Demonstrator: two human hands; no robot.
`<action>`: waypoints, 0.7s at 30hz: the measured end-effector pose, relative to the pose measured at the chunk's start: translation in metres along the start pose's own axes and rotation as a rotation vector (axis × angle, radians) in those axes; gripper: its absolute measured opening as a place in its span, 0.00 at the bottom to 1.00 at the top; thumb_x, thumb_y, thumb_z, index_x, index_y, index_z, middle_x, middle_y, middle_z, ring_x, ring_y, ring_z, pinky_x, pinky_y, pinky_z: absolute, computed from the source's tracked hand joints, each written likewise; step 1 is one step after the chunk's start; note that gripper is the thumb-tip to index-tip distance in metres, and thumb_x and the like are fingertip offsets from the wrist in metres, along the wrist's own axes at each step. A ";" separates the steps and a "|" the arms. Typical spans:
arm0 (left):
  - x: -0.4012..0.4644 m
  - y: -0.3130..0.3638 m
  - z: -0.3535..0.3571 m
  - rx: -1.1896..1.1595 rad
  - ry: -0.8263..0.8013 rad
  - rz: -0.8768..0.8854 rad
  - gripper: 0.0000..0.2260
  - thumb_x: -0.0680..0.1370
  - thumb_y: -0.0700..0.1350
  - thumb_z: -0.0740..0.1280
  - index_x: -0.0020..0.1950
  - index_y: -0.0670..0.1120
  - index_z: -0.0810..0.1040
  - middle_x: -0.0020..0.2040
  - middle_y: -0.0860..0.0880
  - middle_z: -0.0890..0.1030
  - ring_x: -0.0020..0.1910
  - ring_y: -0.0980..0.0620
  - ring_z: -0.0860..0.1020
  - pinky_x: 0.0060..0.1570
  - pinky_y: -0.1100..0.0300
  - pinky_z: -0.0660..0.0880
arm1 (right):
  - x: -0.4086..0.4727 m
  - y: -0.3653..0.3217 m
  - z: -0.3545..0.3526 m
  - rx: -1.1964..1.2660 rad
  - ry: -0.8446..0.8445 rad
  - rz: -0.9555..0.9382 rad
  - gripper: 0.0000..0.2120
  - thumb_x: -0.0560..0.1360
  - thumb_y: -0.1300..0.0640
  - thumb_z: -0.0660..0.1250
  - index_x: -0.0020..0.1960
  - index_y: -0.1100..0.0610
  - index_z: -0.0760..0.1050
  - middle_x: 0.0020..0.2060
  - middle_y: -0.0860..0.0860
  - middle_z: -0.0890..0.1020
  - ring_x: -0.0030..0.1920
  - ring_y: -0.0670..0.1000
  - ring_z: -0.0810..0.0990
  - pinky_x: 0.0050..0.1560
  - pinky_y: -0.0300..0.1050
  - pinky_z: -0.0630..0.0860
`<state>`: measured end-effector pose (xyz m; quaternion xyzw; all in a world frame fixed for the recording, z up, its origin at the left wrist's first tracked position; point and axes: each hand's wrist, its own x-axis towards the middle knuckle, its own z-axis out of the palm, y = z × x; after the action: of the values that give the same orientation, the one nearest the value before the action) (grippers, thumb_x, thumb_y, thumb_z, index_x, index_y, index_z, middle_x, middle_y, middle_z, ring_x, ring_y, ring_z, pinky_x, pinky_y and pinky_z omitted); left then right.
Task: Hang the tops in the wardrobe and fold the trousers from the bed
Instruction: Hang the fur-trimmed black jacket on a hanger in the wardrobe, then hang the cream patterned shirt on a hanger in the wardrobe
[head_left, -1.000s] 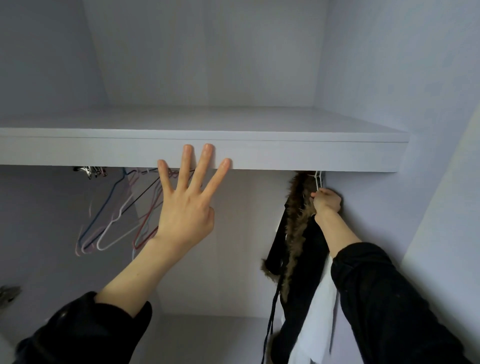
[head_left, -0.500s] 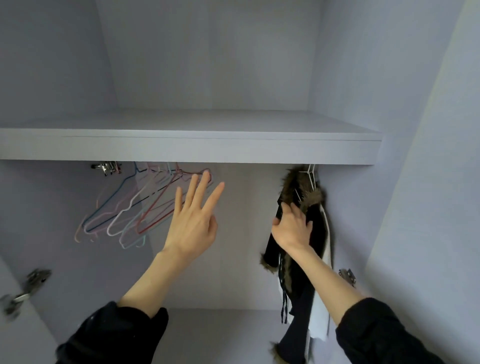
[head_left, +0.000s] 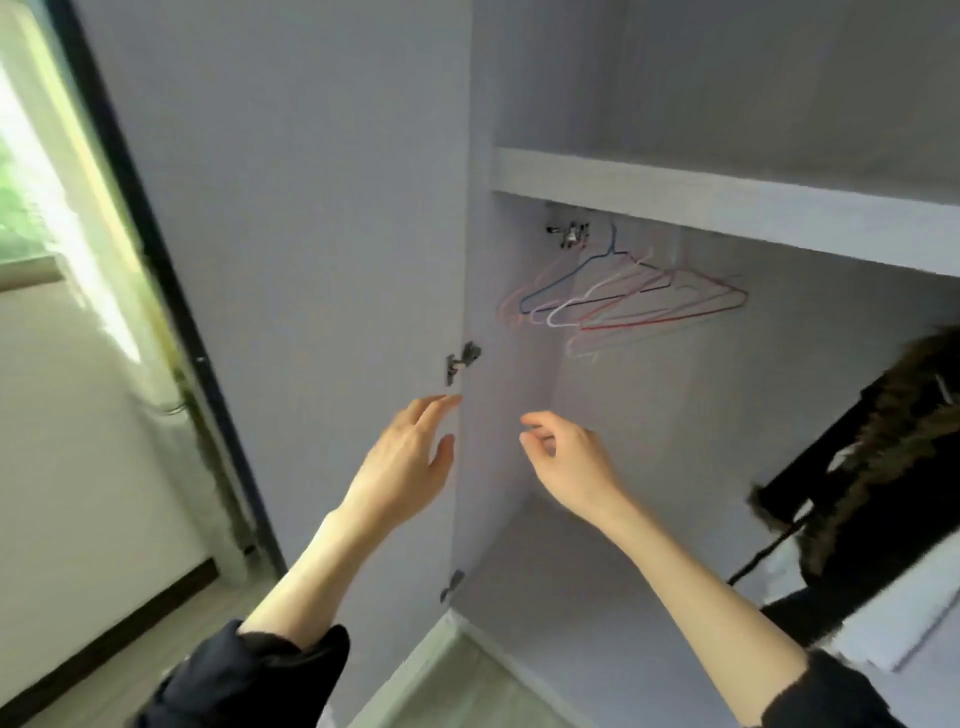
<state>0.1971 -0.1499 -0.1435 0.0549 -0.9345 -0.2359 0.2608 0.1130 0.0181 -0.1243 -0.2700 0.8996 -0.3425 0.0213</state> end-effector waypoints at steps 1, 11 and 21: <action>-0.017 -0.013 -0.012 0.005 0.012 -0.035 0.20 0.79 0.41 0.59 0.71 0.48 0.67 0.69 0.50 0.70 0.66 0.50 0.69 0.62 0.62 0.64 | -0.005 -0.013 0.015 0.026 -0.037 -0.033 0.14 0.79 0.54 0.61 0.63 0.54 0.74 0.55 0.50 0.82 0.55 0.51 0.79 0.56 0.40 0.71; -0.216 -0.173 -0.172 0.176 0.256 -0.609 0.16 0.79 0.40 0.61 0.67 0.46 0.72 0.62 0.49 0.75 0.60 0.50 0.74 0.60 0.54 0.70 | -0.048 -0.226 0.233 0.192 -0.694 -0.499 0.11 0.78 0.55 0.62 0.58 0.53 0.79 0.45 0.44 0.80 0.44 0.41 0.76 0.40 0.19 0.65; -0.326 -0.289 -0.267 0.247 0.518 -1.132 0.16 0.79 0.40 0.60 0.68 0.44 0.71 0.63 0.48 0.75 0.60 0.51 0.74 0.61 0.64 0.66 | -0.023 -0.395 0.422 0.196 -1.007 -0.729 0.11 0.79 0.56 0.60 0.59 0.54 0.77 0.49 0.50 0.81 0.46 0.44 0.76 0.47 0.32 0.67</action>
<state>0.6078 -0.4416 -0.2281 0.6256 -0.6876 -0.2068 0.3051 0.4130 -0.4708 -0.2025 -0.6844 0.5937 -0.2395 0.3490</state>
